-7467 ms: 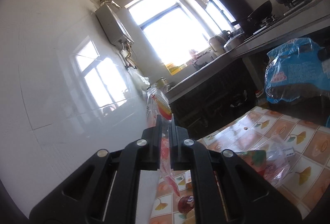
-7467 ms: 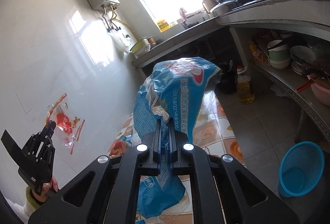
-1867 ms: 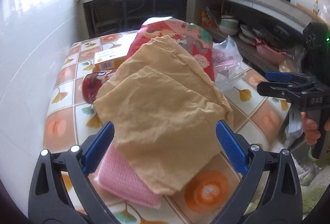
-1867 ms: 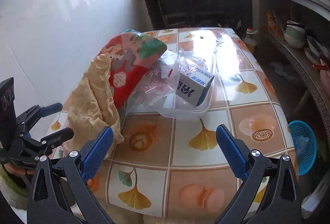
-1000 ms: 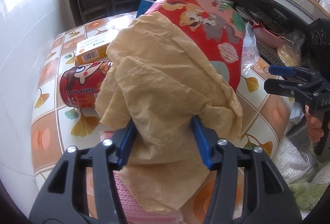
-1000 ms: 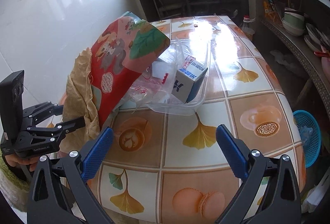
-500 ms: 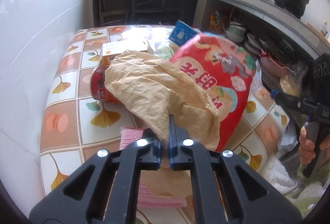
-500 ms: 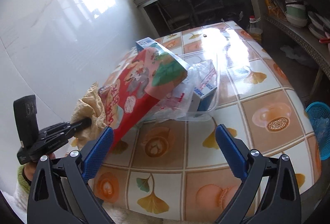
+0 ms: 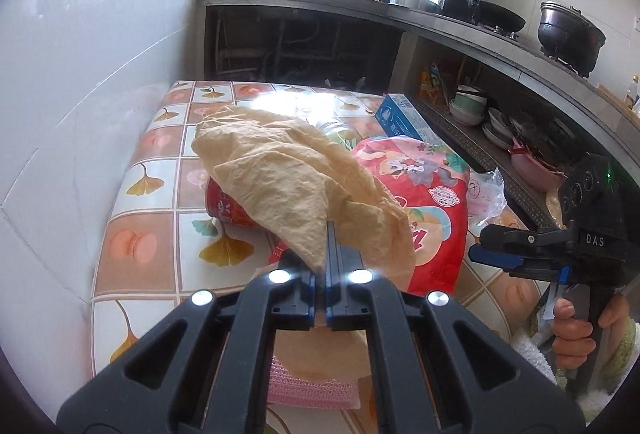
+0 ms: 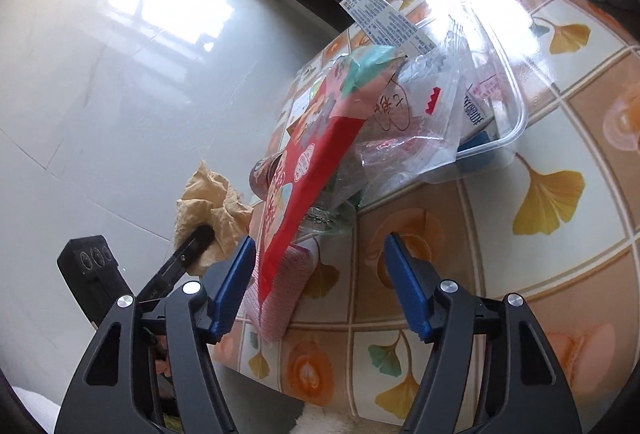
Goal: Collect trash
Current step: 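Grasp the red snack bag with the right tool while the left tool holds the paper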
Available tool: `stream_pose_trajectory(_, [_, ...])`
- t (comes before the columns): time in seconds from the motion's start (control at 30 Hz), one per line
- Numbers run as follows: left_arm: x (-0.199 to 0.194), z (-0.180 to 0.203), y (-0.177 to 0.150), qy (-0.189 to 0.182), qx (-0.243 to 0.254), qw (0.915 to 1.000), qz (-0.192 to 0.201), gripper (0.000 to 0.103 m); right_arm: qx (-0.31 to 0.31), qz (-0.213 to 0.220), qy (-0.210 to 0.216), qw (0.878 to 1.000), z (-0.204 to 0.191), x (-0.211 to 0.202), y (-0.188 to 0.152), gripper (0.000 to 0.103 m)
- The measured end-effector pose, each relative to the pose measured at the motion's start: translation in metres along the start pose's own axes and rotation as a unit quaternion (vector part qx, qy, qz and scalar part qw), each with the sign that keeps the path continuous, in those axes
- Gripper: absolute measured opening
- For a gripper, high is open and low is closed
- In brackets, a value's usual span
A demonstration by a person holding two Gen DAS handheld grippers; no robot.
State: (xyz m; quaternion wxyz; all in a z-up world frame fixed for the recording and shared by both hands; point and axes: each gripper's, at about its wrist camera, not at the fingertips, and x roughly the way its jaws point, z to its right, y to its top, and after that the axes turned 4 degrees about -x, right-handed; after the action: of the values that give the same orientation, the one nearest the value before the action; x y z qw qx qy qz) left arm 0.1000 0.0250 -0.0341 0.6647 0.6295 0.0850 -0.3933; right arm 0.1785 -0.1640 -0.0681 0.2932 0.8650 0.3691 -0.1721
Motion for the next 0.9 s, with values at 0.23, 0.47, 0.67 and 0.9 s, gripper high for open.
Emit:
stream_pose_trajectory(0.23, [-0.004, -0.004, 0.002, 0.001, -0.005, 1.0000, 0.008, 0.002, 0.047, -0.001, 0.032, 0.998, 0.008, 0.023, 0.004, 0.059])
stream_pose_trajectory(0.47, [0.001, -0.006, -0.001, -0.001, -0.006, 1.0000, 0.000, 0.002, 0.061, -0.001, 0.026, 0.998, 0.010, 0.050, 0.003, 0.044])
stream_pose_trajectory(0.67, [0.001, -0.006, -0.002, 0.000, -0.003, 1.0000, -0.002, 0.002, 0.060, 0.008, 0.026, 0.998, 0.007, 0.054, 0.008, 0.028])
stream_pose_trajectory(0.9, [-0.002, -0.004, -0.001, 0.004, -0.001, 1.0000, 0.002, 0.002, 0.054, 0.008, 0.038, 0.998, 0.003, 0.051, 0.009, 0.014])
